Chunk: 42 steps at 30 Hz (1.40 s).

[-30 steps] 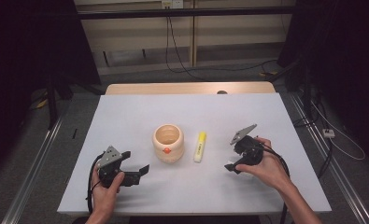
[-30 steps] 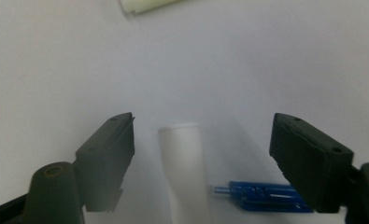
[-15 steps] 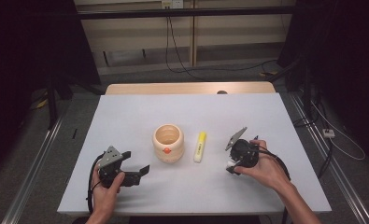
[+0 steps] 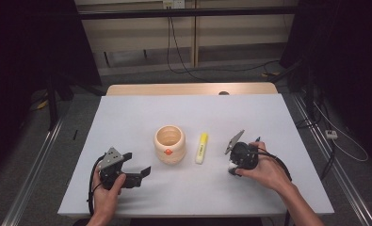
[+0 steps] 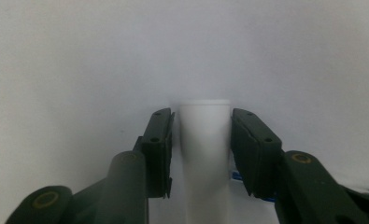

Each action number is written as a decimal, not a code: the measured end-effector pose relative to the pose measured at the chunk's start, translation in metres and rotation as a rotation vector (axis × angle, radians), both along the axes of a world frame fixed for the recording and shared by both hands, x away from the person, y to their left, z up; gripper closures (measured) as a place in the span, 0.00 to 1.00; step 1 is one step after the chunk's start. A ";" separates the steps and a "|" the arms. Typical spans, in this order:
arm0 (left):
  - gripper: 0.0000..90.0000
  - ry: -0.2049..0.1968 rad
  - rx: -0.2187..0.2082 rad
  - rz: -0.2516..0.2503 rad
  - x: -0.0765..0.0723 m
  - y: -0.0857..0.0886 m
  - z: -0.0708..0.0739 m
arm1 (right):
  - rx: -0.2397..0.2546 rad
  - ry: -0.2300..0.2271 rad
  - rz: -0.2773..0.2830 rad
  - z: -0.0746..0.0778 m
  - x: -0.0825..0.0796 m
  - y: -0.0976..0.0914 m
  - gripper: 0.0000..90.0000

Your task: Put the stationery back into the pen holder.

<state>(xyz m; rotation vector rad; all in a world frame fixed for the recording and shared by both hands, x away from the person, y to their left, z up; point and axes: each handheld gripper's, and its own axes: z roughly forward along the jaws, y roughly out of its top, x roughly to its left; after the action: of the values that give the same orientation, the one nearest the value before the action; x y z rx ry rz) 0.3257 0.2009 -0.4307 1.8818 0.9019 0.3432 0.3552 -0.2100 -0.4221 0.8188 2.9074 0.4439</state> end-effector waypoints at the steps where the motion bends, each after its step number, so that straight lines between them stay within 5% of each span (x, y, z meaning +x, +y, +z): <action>1: 0.07 0.000 0.000 0.000 0.000 0.000 0.000 | -0.002 0.006 0.001 0.000 0.001 0.000 0.68; 13: 0.07 0.001 0.000 -0.002 0.000 0.000 0.000 | 0.013 0.043 -0.009 0.000 0.005 -0.002 0.75; 26: 0.07 0.005 0.004 -0.004 0.000 0.001 0.000 | 0.000 0.010 -0.009 0.001 0.004 -0.001 0.76; 38: 0.07 0.006 0.002 -0.003 0.000 0.001 0.000 | 0.132 0.016 -0.045 0.013 0.000 -0.011 0.76; 42: 0.07 0.008 0.000 -0.003 0.000 0.001 -0.001 | 0.171 -0.022 -0.058 0.018 0.000 -0.014 0.76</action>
<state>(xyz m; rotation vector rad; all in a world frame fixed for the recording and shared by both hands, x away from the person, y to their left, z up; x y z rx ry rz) 0.3261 0.2019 -0.4312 1.8858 0.9039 0.3339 0.3548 -0.2241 -0.4040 0.9114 2.8468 0.6983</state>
